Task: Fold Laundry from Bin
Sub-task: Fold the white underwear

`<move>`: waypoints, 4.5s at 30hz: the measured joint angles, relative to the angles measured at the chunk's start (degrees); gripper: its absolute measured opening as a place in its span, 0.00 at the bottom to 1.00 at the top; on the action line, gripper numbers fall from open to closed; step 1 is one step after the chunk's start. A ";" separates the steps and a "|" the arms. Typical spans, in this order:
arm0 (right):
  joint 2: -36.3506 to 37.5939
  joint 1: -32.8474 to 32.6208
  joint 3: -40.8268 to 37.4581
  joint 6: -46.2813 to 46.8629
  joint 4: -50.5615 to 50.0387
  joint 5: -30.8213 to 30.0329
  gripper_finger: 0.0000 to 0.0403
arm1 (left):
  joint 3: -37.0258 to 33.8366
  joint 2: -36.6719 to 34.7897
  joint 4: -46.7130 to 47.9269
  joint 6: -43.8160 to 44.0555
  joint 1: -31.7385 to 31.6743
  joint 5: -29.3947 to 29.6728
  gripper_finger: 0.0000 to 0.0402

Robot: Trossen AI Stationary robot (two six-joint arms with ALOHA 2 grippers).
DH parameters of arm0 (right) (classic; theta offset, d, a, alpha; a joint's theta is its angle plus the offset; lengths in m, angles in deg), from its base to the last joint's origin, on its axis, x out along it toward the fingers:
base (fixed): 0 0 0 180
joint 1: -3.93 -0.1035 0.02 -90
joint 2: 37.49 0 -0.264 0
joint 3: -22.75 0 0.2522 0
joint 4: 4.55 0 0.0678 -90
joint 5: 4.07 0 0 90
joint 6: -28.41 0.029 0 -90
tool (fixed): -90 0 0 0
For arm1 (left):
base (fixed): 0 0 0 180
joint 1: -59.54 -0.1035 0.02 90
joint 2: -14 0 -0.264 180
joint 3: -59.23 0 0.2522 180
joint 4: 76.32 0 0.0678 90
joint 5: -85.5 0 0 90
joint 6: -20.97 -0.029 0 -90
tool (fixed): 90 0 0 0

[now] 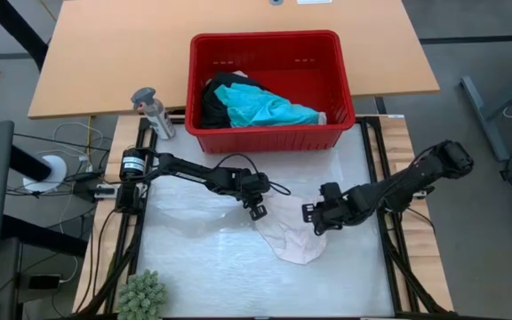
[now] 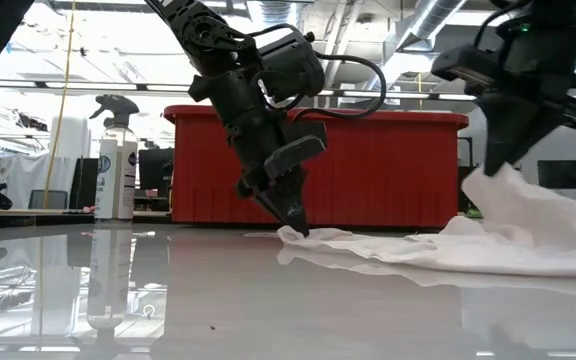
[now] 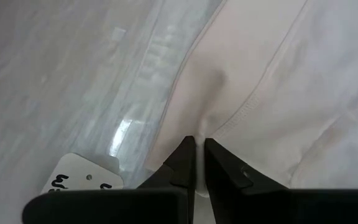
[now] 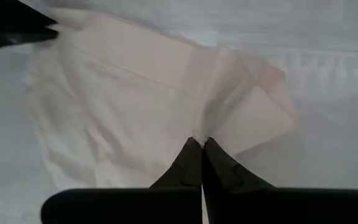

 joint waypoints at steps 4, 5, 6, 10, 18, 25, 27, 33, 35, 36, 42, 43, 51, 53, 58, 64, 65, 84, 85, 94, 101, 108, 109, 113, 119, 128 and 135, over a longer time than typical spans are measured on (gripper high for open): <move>-0.04 1.96 0.06 -3.03 4.02 -0.01 0.05 | 0.00 0.00 0.00 0.58 0.00 -0.03 0.04; -0.04 2.35 0.06 -3.72 5.04 -0.01 0.05 | 0.00 0.00 0.00 0.60 0.00 -0.03 0.04; -0.04 2.68 0.06 -4.46 5.88 0.00 0.05 | 0.00 0.00 0.00 0.60 0.00 -0.02 0.04; -0.04 3.88 0.06 -5.76 6.62 0.04 0.05 | 0.00 0.00 0.00 0.69 0.00 -0.03 0.04; -0.04 4.21 0.06 -7.19 6.94 0.21 0.05 | 0.13 -0.35 2.62 5.22 0.00 -3.54 0.04; -0.07 4.11 0.06 -6.87 4.11 0.23 0.05 | -0.26 -4.02 6.31 7.29 0.24 -3.66 0.04; -0.07 4.01 0.06 -6.82 3.50 0.28 0.05 | -0.13 -5.96 5.97 7.26 0.24 -3.62 0.04; -0.07 4.02 0.06 -7.08 3.19 0.26 0.05 | -0.15 -10.09 2.58 7.89 0.22 -3.85 0.04; -0.07 4.02 0.06 -7.14 3.16 0.26 0.05 | -0.12 -11.39 -0.39 8.05 -0.01 -5.89 0.04; -0.08 4.01 0.06 -7.27 3.16 0.26 0.05 | -0.01 -12.03 -0.64 7.92 -0.18 -6.69 0.04; -0.08 4.01 0.06 -8.59 2.95 0.26 0.05 | -0.18 -11.92 12.15 8.25 -1.39 -2.89 0.04; -0.07 4.00 0.06 -8.63 2.94 0.26 0.05 | -0.14 -11.91 13.57 7.72 -1.51 -1.56 0.04; -0.09 4.00 0.06 -9.37 2.94 0.27 0.05 | -2.82 -11.90 14.15 1.13 -1.88 -0.48 0.13; -0.09 4.00 0.06 -9.37 2.97 0.26 0.05 | -3.46 -11.91 13.80 1.15 -1.90 -0.39 0.19; -0.09 4.00 0.06 -9.37 2.97 0.39 0.05 | -4.77 -11.91 13.57 1.70 -1.90 -0.13 0.37; -0.09 4.00 0.06 -9.30 2.94 0.42 0.05 | -4.92 -12.64 1.40 4.98 -1.92 -9.10 0.54; -0.09 4.00 0.06 -9.22 2.95 0.42 0.05 | -4.92 -12.88 -4.23 5.03 -1.92 -12.44 0.54; -0.09 3.65 0.06 -8.31 1.60 0.44 0.05 | -3.64 8.12 -50.03 15.36 -2.10 -25.93 0.30; -0.09 3.65 0.06 -8.26 1.66 0.44 0.05 | -3.64 8.53 -49.68 15.14 -2.10 -25.12 0.29; -0.09 3.65 0.06 -8.12 1.74 0.44 0.05 | -3.63 8.74 -45.07 10.93 -2.01 -15.36 0.26; -0.09 3.65 0.06 -8.13 1.74 0.44 0.05 | -1.67 8.79 -39.67 1.93 -0.46 -6.18 0.26; -0.09 3.65 0.06 -8.56 1.73 0.44 0.05 | -0.13 8.76 -37.63 -7.55 1.76 -2.46 0.26; -0.09 3.65 0.06 -8.58 1.73 0.44 0.05 | -0.13 8.76 -37.12 -7.51 1.99 -1.47 0.26; -0.09 3.65 0.06 -8.87 1.73 0.44 0.05 | -0.13 8.76 -34.37 -7.15 2.25 2.75 0.26; -0.09 3.65 0.06 -10.07 2.44 0.44 0.05 | -0.15 8.76 -33.88 -7.11 1.90 3.05 0.26; -0.09 5.34 0.04 -15.05 10.07 0.46 0.05 | -0.15 8.76 -33.86 -6.96 1.95 2.90 0.26; -0.09 7.83 0.04 -19.30 13.81 0.49 0.05 | -0.15 8.56 -33.45 -4.22 1.01 1.19 0.26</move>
